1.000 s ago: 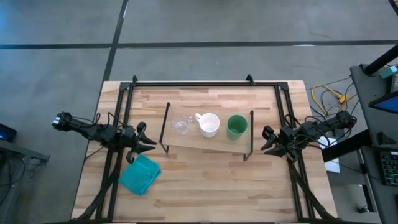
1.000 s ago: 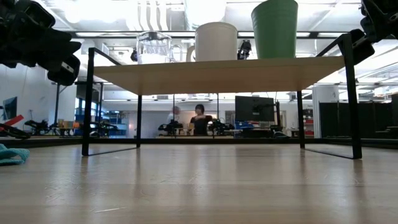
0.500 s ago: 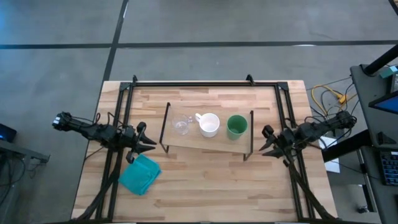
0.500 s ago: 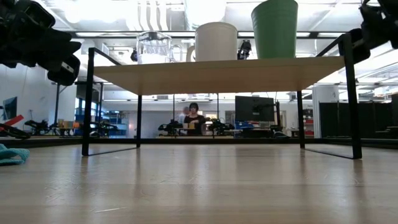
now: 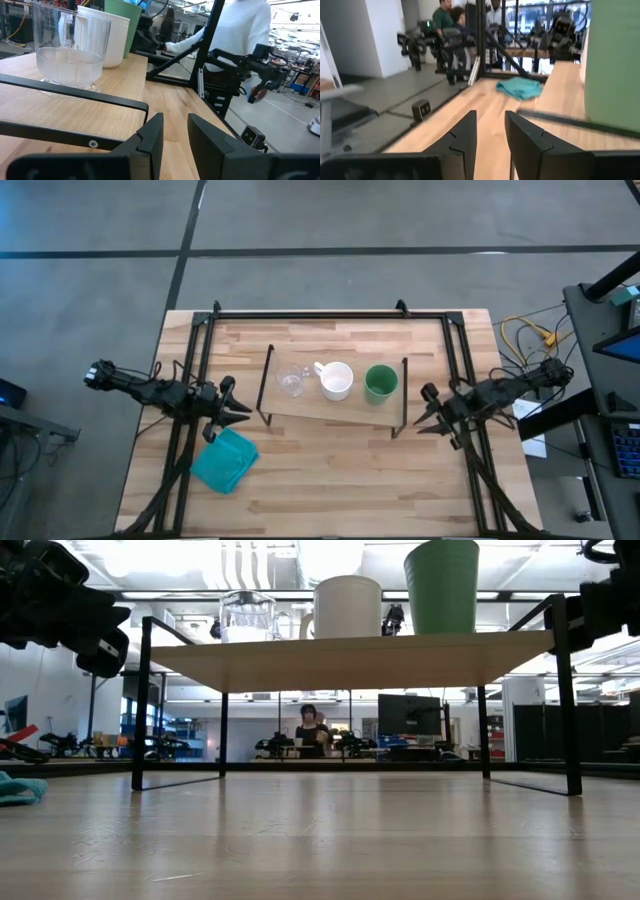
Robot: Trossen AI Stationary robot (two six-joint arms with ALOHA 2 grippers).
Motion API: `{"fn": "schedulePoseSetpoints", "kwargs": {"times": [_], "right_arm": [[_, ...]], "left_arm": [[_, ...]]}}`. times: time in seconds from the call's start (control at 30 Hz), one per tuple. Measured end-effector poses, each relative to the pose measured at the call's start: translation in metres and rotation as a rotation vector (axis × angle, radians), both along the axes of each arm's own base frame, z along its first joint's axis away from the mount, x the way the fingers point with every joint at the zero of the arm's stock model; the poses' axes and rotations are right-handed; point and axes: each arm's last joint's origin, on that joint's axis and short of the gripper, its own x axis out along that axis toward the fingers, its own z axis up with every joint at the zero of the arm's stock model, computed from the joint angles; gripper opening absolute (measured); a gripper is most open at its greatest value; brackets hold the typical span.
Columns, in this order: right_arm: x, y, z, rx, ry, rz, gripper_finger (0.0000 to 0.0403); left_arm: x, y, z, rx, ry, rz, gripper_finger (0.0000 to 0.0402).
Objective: Stack small to large cups/mugs on shelf
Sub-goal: Return to Home Position
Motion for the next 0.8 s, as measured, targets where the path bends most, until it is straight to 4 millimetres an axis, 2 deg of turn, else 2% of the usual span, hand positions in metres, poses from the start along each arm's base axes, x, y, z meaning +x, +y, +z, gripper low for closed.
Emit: {"fn": "schedulePoseSetpoints", "kwargs": {"times": [0.27, 0.8], "right_arm": [[0.0017, 0.0006, -0.0047, -0.044, 0.037, -0.003, 0.0096], [0.0037, 0.0013, -0.0076, 0.051, 0.119, -0.006, 0.0096]], "left_arm": [[0.0, 0.0, -0.0002, 0.0, 0.002, 0.0, 0.0075], [0.0, 0.0, -0.0003, 0.001, 0.003, 0.0, 0.0075]]}}
